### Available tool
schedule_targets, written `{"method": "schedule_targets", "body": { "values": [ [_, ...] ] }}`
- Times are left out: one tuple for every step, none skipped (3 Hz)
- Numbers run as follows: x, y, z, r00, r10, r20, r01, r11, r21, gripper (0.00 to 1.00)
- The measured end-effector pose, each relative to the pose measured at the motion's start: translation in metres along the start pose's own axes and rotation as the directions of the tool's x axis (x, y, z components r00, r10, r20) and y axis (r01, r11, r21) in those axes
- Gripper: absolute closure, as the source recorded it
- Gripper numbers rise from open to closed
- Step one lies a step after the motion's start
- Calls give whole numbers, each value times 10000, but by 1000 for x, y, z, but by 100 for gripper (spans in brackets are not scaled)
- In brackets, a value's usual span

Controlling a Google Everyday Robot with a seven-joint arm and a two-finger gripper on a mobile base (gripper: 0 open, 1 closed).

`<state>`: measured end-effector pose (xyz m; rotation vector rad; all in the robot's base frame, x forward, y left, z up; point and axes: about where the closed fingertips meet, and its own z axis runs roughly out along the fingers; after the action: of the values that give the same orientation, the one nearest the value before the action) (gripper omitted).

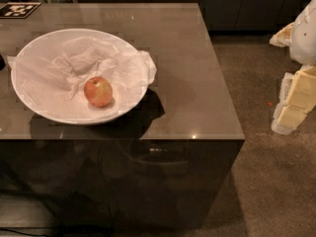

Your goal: Pick apple from white bowl

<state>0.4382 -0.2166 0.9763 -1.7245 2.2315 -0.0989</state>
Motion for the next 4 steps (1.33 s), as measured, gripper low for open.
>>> {"method": "schedule_targets", "body": {
  "values": [
    [0, 0, 0, 10000, 0, 0, 0, 10000, 0, 0],
    [-21, 2, -6, 9990, -389, -204, 391, 9992, 122, 0],
    [-53, 9, -15, 9940, -1017, -406, 1027, 9945, 222, 0],
    [-95, 29, -32, 9870, -1563, -371, 1568, 9876, 89, 0]
  ]
}}
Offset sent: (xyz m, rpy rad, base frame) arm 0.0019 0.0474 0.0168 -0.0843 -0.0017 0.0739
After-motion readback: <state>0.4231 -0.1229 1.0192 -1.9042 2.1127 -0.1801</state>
